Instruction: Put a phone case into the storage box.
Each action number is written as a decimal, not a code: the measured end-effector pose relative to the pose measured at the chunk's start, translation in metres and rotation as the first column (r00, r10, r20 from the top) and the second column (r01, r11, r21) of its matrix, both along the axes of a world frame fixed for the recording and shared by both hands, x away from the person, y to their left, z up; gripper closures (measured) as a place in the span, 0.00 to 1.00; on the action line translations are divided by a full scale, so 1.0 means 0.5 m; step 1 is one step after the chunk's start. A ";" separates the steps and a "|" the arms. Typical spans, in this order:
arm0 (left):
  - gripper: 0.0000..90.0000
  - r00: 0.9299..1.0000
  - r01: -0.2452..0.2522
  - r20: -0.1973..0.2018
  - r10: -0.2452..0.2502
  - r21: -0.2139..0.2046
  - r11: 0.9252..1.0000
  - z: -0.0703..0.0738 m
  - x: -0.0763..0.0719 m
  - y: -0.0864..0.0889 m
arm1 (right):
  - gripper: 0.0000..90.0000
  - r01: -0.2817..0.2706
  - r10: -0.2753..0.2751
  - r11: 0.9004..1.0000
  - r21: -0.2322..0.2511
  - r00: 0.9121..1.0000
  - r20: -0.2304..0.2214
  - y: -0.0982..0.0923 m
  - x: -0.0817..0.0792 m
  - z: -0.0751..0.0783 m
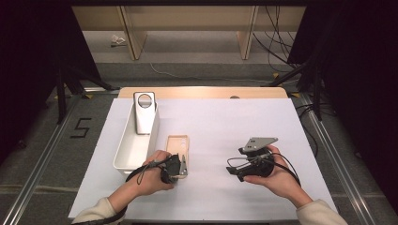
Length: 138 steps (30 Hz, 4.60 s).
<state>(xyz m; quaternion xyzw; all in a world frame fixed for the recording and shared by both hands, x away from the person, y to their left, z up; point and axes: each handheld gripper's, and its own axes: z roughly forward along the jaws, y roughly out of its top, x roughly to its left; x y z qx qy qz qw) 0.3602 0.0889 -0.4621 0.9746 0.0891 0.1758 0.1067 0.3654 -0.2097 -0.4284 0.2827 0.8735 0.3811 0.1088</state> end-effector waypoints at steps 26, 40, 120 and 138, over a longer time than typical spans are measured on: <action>0.83 0.994 0.071 -0.082 -0.068 0.029 0.997 0.001 -0.001 -0.008 | 0.19 -0.013 0.013 1.000 -0.001 1.000 -0.005 0.003 -0.001 -0.003; 0.91 0.994 0.082 -0.079 -0.080 0.028 0.996 0.000 -0.004 -0.007 | 0.19 -0.018 0.018 1.000 0.000 1.000 -0.008 0.005 -0.002 -0.004; 0.97 0.937 0.339 0.085 -0.339 0.015 0.941 0.062 -0.102 -0.110 | 0.73 0.177 -0.103 0.924 0.340 0.969 -0.226 0.115 0.132 -0.015; 0.97 0.939 0.311 0.161 -0.302 -0.033 0.950 0.068 -0.088 -0.101 | 0.91 0.220 -0.121 0.856 0.467 0.965 -0.233 0.105 0.109 0.037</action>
